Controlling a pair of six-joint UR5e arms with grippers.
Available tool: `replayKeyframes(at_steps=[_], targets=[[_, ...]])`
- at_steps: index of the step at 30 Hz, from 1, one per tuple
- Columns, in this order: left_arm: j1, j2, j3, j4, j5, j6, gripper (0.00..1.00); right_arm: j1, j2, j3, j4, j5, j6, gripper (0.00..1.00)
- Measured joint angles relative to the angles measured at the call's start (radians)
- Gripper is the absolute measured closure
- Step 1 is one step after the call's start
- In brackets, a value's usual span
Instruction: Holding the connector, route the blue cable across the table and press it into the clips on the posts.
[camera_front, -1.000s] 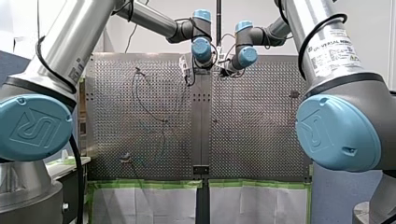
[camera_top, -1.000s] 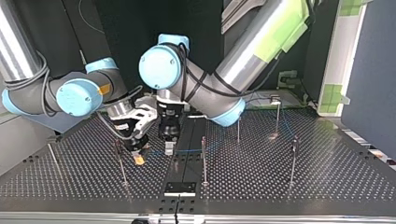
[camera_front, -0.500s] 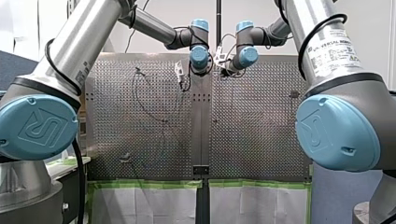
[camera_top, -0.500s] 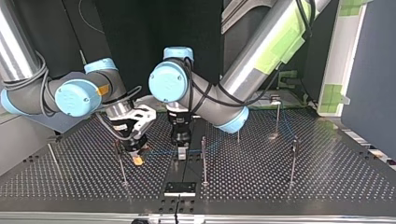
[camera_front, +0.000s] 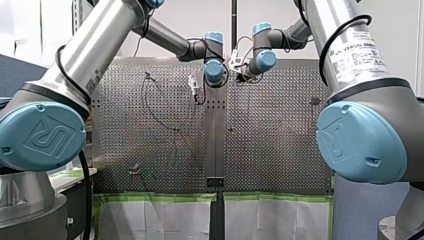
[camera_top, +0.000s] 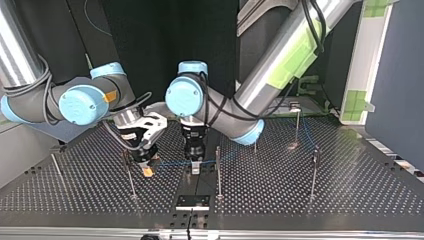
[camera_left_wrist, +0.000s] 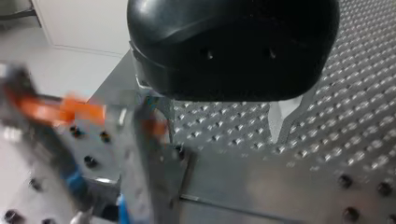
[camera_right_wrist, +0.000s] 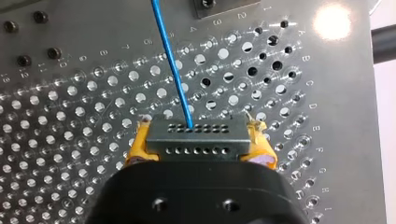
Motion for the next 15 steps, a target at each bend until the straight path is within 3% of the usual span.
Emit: replayKeyframes(at_steps=[15], targets=[[0.015,-0.041,0.013,0.002,0.014,0.004,0.0,-0.002,0.001,0.0,-0.002,-0.016,0.011,1.0]])
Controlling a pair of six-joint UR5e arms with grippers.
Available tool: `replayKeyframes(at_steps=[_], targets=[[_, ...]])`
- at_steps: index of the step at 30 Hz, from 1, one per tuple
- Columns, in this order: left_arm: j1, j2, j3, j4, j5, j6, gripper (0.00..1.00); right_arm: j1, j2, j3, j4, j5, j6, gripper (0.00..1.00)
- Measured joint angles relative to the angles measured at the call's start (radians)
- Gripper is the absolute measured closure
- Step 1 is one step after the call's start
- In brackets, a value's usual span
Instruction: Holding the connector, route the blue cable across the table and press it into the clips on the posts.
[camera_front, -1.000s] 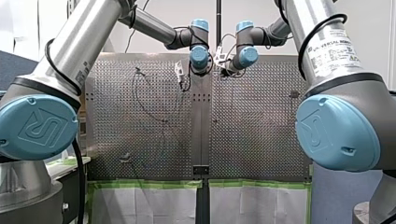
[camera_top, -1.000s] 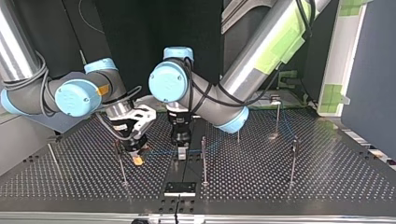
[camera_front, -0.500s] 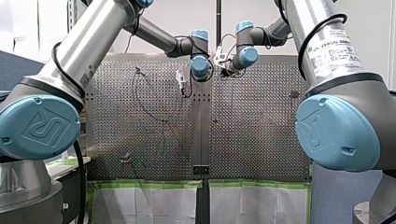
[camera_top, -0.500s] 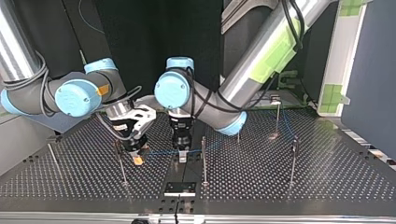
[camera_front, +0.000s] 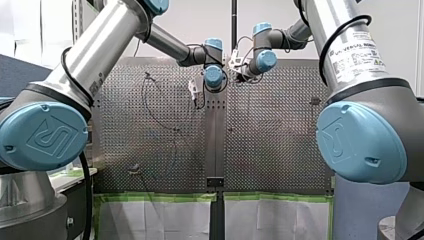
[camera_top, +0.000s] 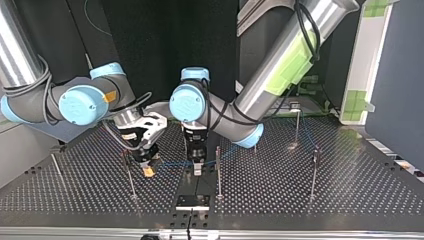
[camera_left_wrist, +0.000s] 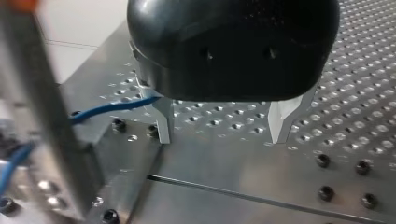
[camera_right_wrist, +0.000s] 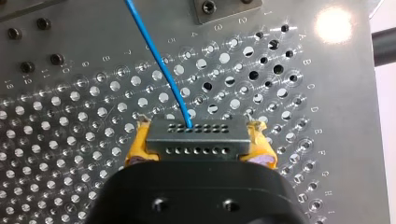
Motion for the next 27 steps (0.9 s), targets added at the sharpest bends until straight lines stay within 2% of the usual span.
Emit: replayKeyframes(at_steps=[4,5,6,8,9,11,12,13,14,15,17,22,27], targets=[[0.003,-0.003,0.004,-0.005,-0.012,0.004,0.02,-0.001,0.0,0.0,0.001,-0.001,0.0,1.0],[0.004,-0.003,0.004,-0.006,-0.014,0.006,0.13,-0.001,0.0,0.0,0.001,-0.001,-0.001,1.0],[0.005,-0.003,0.004,-0.006,-0.015,0.008,0.13,-0.001,0.0,0.0,0.001,-0.001,-0.002,1.0],[0.005,-0.003,0.005,-0.006,-0.017,0.013,0.29,-0.001,0.0,0.0,0.001,-0.001,-0.003,1.0],[0.005,-0.003,0.005,-0.006,-0.02,0.015,0.29,-0.001,0.0,0.0,0.001,-0.001,-0.003,1.0],[0.005,-0.003,0.005,-0.005,-0.029,0.021,0.54,-0.001,0.0,0.0,0.001,-0.001,-0.004,1.0],[0.005,-0.003,0.005,-0.003,-0.035,0.024,0.54,-0.001,0.0,0.0,0.001,-0.001,-0.004,1.0],[0.004,-0.003,0.005,0.0,-0.043,0.027,0.72,-0.001,0.0,0.0,0.001,-0.001,-0.004,1.0],[0.003,-0.003,0.005,0.002,-0.05,0.029,0.78,0.0,0.0,0.0,0.001,-0.001,-0.004,1.0],[0.001,-0.002,0.005,0.006,-0.057,0.03,0.78,0.0,0.0,0.0,0.002,-0.001,-0.005,1.0],[-0.003,-0.002,0.005,0.014,-0.072,0.032,1.0,0.002,0.0,0.0,0.002,-0.001,-0.005,1.0],[-0.015,-0.002,0.005,0.02,-0.091,0.031,1.0,0.005,0.0,0.0,0.003,-0.001,-0.005,1.0],[-0.03,-0.002,0.001,-0.006,-0.122,0.01,1.0,0.01,0.0,0.008,0.007,0.0,-0.007,1.0]])
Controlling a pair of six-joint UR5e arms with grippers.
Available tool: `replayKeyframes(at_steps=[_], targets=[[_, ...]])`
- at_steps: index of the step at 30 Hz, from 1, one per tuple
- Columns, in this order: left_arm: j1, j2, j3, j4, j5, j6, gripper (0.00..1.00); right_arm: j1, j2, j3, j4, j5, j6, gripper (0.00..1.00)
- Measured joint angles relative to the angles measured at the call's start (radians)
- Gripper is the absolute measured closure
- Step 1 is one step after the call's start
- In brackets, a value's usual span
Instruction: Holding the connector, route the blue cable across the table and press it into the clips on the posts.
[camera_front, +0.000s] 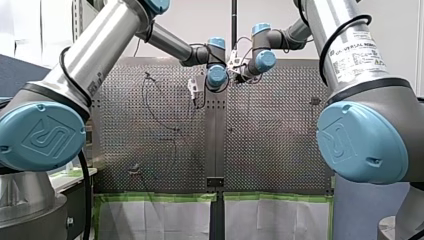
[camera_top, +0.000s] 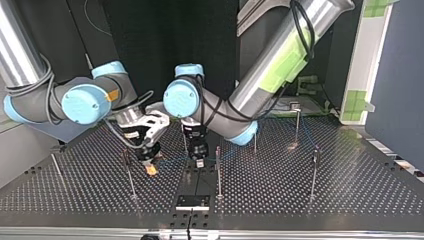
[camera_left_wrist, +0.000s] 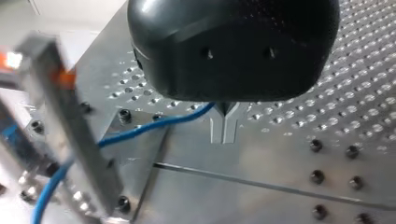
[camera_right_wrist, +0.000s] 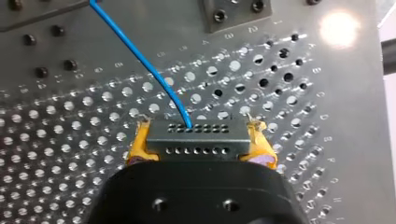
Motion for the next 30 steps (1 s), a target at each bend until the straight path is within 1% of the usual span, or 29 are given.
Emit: replayKeyframes(at_steps=[4,7,9,15,22,26,30], targets=[[-0.013,0.016,-0.026,-0.026,-0.034,-0.02,1.0,0.002,0.0,0.019,0.001,0.0,-0.005,1.0],[-0.016,0.037,-0.049,-0.019,-0.053,-0.03,1.0,0.001,-0.001,0.037,0.002,0.001,-0.008,1.0],[-0.017,0.051,-0.064,-0.008,-0.052,-0.032,1.0,0.001,-0.001,0.049,0.003,0.0,-0.009,1.0],[-0.018,0.098,-0.115,0.04,-0.018,-0.033,1.0,-0.001,-0.006,0.091,0.003,0.0,-0.013,1.0],[-0.022,0.108,-0.174,0.099,0.032,-0.034,1.0,-0.007,-0.024,0.151,-0.001,0.001,-0.044,1.0],[-0.024,0.108,-0.208,0.133,0.056,-0.036,1.0,-0.008,-0.037,0.184,-0.005,0.002,-0.054,1.0],[-0.023,0.108,-0.239,0.164,0.064,-0.043,1.0,-0.008,-0.042,0.213,-0.01,0.002,-0.063,1.0]])
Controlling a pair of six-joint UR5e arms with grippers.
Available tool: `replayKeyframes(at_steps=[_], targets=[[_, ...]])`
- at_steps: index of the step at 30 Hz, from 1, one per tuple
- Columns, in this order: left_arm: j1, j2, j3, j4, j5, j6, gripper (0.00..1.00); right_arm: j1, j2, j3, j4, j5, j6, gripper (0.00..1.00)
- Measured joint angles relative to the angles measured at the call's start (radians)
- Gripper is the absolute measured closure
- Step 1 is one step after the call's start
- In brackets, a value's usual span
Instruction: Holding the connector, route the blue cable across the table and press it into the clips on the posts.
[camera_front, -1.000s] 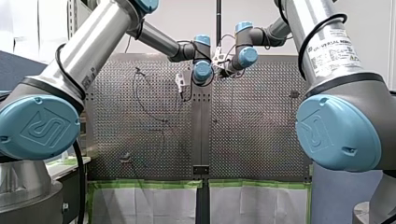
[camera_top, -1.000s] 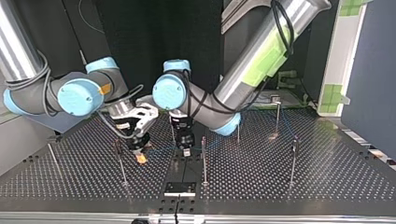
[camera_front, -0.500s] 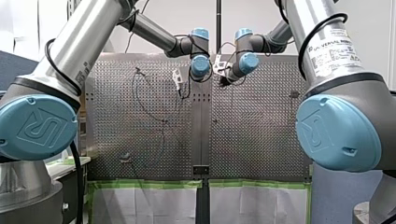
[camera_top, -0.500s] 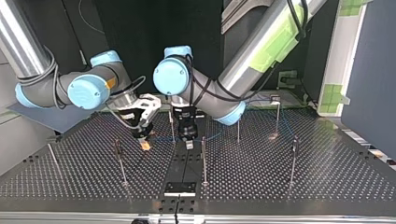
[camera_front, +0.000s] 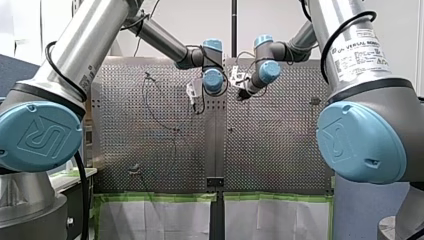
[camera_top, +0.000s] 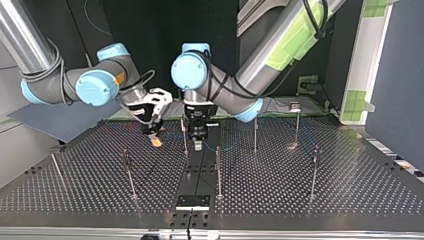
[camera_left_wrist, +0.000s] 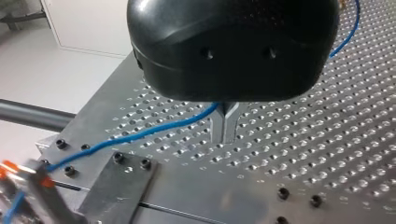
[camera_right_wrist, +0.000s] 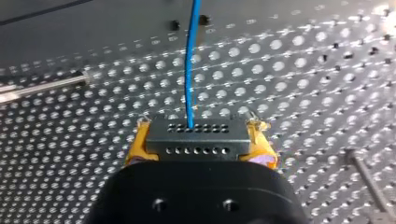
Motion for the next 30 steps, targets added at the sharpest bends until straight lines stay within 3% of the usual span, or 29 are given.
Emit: replayKeyframes(at_steps=[9,12,22,30], targets=[[0.003,0.0,-0.081,0.081,-0.003,-0.009,1.0,-0.003,-0.001,0.076,-0.053,0.003,0.003,1.0],[0.007,0.0,-0.108,0.109,0.001,-0.008,1.0,-0.007,-0.001,0.1,-0.061,0.001,-0.004,1.0],[0.023,-0.022,-0.209,0.21,0.082,-0.006,1.0,-0.024,0.0,0.197,-0.092,0.002,-0.09,1.0],[0.036,-0.084,-0.277,0.277,0.148,-0.009,1.0,-0.037,0.0,0.26,-0.139,-0.008,-0.116,1.0]])
